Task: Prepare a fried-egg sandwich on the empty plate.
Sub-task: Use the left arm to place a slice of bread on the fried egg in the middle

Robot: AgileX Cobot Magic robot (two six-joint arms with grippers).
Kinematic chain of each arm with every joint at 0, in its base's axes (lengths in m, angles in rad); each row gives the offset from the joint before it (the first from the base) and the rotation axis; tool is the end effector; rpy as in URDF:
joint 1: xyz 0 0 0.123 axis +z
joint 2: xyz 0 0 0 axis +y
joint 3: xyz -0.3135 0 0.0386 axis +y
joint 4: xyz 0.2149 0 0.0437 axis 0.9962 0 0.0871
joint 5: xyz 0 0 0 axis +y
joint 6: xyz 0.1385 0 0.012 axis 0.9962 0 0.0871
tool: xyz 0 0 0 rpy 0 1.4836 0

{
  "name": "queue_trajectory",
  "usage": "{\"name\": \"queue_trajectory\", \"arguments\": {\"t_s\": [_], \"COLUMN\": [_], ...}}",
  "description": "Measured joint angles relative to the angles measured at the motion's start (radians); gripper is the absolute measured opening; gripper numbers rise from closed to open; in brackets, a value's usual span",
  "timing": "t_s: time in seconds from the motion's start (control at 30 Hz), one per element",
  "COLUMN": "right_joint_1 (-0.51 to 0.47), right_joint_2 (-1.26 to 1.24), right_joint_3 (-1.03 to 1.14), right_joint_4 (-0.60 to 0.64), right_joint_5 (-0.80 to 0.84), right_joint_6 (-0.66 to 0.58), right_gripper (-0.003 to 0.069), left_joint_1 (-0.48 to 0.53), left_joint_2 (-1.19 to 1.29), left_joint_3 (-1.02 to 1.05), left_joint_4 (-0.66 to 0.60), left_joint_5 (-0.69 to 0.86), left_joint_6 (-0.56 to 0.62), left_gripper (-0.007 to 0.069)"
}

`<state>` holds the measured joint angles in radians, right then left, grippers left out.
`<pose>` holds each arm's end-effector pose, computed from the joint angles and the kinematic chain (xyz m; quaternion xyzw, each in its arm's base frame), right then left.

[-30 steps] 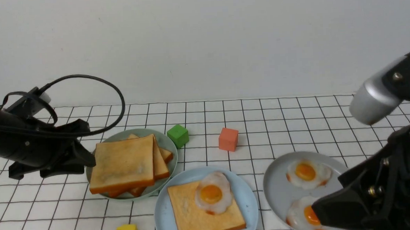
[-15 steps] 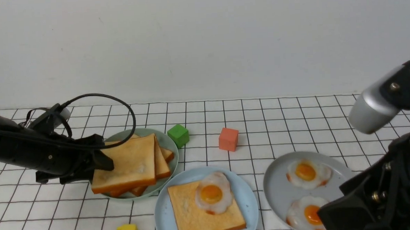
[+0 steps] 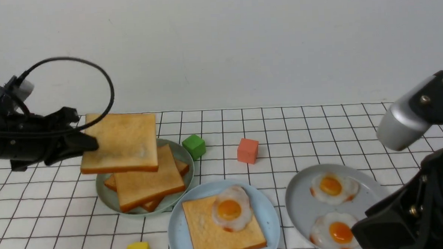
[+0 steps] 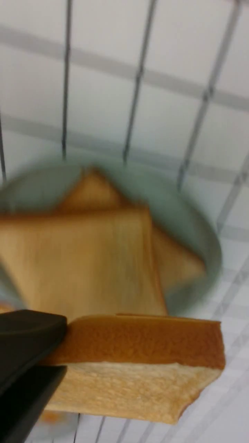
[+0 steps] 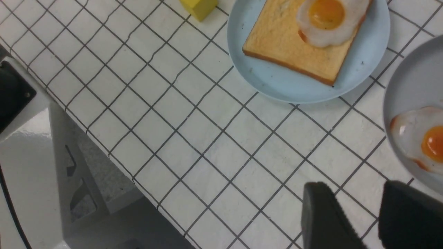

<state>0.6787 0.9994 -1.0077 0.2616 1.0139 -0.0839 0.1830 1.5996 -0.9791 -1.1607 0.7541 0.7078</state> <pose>0.1064 0.1251 0.3465 -0.3218 0.8828 0.2145 0.2666 0.3264 -0.0284 0.2617 -0.1162 0.8884 -0.3354 0.2910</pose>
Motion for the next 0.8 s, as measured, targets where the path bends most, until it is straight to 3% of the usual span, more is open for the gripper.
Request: {"name": "queue_trajectory", "arguments": {"t_s": [0.17, 0.37, 0.63, 0.77, 0.8], "right_joint_1": [0.0, 0.0, 0.0, 0.0, 0.0], "right_joint_2": [0.0, 0.0, 0.0, 0.0, 0.0], "right_joint_3": [0.0, 0.0, 0.0, 0.0, 0.0], "right_joint_4": [-0.008, -0.008, -0.008, -0.008, -0.009], "right_joint_5": [0.0, 0.001, 0.013, 0.027, 0.027], "right_joint_6": [0.0, 0.0, 0.0, 0.0, 0.0], "right_gripper": [0.0233, 0.0235, 0.0237, 0.0237, 0.0237], "left_joint_1": [-0.189, -0.371, -0.464, -0.464, -0.464], "left_joint_2": [-0.068, -0.007, 0.154, 0.165, 0.164], "left_joint_3": [0.162, 0.292, 0.302, 0.302, 0.302], "left_joint_4": [-0.231, -0.484, -0.546, -0.555, -0.555], "left_joint_5": [0.021, -0.152, -0.266, -0.264, -0.264], "left_joint_6": [0.158, 0.297, 0.314, 0.315, 0.316], "left_gripper": [0.0051, 0.0051, 0.0062, 0.0138, 0.0204]}}
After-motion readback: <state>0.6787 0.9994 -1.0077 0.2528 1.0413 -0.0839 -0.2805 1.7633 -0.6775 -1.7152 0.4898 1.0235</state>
